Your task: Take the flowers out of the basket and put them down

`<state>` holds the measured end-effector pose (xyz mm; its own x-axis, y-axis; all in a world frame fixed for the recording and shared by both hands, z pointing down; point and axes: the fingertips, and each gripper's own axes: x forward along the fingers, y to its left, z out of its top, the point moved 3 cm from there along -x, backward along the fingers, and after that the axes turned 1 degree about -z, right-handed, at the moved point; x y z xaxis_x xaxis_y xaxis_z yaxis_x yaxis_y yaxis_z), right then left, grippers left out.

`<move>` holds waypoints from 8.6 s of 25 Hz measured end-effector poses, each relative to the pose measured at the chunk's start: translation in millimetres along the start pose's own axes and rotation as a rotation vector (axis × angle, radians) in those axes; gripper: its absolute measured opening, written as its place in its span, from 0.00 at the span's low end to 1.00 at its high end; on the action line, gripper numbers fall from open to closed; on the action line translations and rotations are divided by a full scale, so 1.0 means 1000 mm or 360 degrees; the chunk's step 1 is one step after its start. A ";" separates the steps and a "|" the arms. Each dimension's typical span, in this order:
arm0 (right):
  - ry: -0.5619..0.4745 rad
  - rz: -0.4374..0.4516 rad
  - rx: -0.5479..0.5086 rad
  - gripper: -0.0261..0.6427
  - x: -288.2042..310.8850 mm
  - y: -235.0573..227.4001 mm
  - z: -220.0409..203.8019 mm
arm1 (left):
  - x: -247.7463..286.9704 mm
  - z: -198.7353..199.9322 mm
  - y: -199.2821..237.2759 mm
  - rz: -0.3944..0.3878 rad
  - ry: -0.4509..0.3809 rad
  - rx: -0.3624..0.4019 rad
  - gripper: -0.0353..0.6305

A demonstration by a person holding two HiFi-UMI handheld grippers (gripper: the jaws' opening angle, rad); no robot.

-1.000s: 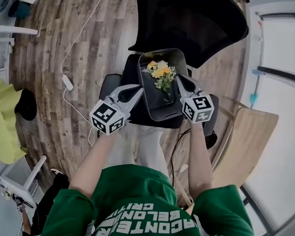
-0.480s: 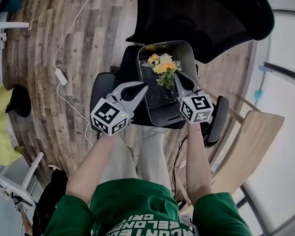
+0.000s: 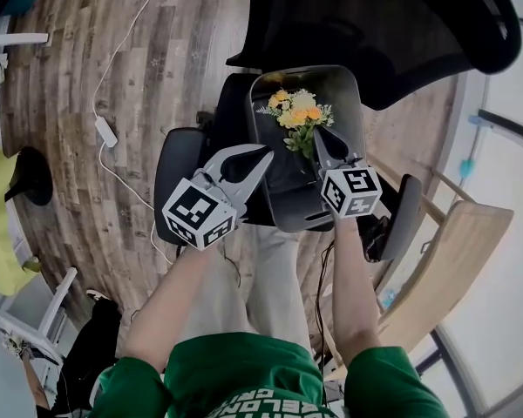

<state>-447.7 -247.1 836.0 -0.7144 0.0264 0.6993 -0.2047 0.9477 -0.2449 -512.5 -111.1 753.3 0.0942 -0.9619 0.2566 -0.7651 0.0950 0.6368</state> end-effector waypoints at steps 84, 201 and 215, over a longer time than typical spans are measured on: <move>0.0678 0.0199 0.0077 0.29 0.113 -0.036 -0.153 | 0.063 -0.045 0.023 0.0093 0.0362 -0.0115 0.07; -0.1305 -0.2228 0.1575 0.22 -0.907 0.318 -0.532 | -0.105 -0.368 -0.811 -0.2039 0.1349 0.1058 0.07; -0.1220 -0.2306 0.1699 0.22 -0.976 0.215 -0.582 | 0.014 -0.427 -0.897 -0.2078 0.1473 0.1044 0.07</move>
<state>594.8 116.4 492.2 0.3055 -0.8671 0.3935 -0.8522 -0.4333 -0.2931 447.6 -100.2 496.2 0.9390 0.1641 0.3022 0.0192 -0.9026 0.4301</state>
